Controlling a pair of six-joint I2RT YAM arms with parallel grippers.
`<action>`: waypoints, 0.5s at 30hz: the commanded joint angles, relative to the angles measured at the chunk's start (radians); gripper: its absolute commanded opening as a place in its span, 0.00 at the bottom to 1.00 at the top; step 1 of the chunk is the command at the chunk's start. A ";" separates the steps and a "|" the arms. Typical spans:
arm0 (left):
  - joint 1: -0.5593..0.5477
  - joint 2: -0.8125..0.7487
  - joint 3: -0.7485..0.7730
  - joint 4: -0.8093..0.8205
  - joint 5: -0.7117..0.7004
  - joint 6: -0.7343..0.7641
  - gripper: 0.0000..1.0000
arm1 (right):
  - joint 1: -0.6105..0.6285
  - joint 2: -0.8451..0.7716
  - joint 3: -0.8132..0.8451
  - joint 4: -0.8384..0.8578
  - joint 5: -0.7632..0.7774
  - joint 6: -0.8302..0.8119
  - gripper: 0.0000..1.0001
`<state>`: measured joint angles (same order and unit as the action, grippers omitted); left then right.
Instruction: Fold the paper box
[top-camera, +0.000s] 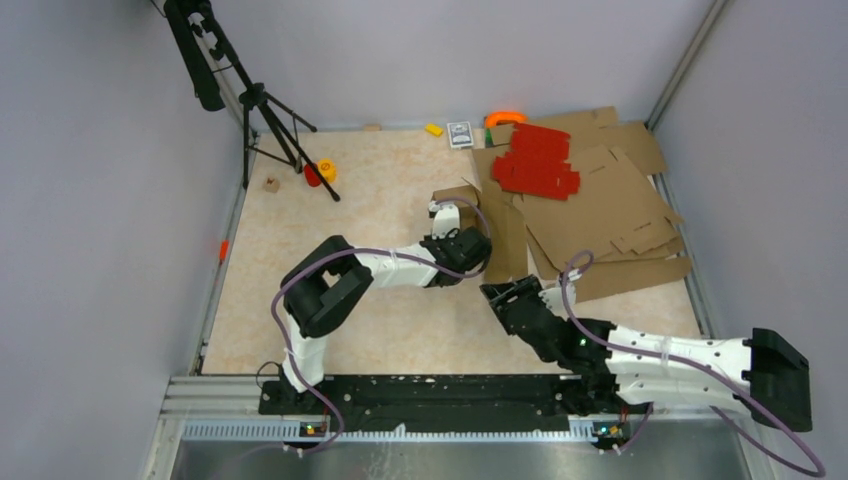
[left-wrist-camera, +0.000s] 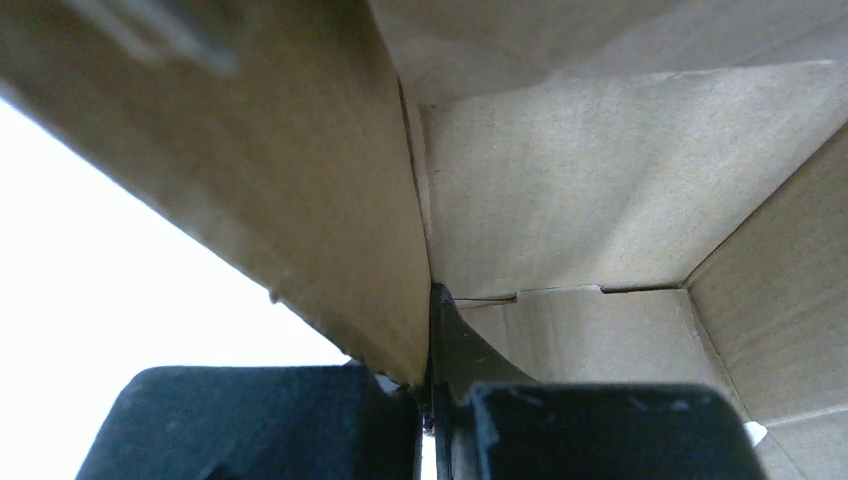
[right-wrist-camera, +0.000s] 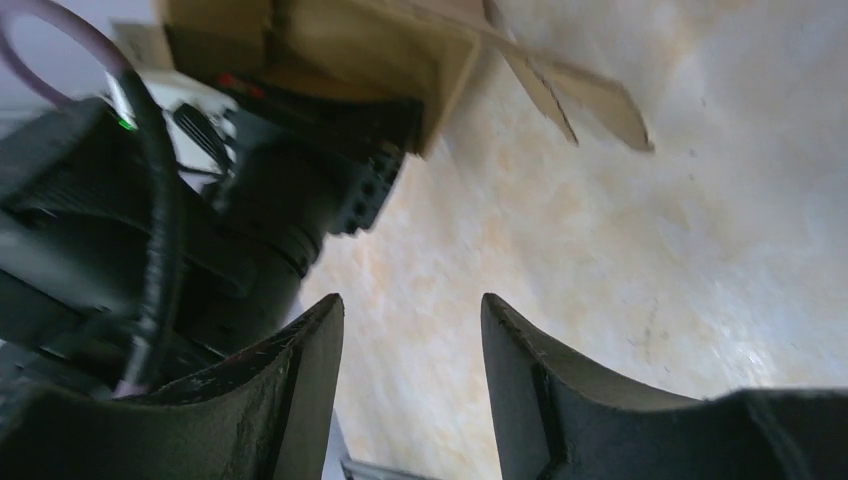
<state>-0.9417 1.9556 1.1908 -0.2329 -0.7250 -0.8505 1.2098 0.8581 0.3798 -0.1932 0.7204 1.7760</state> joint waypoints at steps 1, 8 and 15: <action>-0.006 0.034 0.023 -0.097 0.007 -0.077 0.00 | 0.003 0.041 0.002 0.119 0.209 0.056 0.52; -0.013 0.053 0.054 -0.131 -0.028 -0.089 0.00 | -0.157 0.153 -0.037 0.273 0.015 0.083 0.51; -0.015 0.064 0.066 -0.135 -0.032 -0.084 0.00 | -0.242 0.263 -0.013 0.345 -0.101 0.095 0.49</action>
<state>-0.9531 1.9884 1.2430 -0.3145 -0.7723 -0.9195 1.0035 1.0679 0.3515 0.0547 0.7090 1.8435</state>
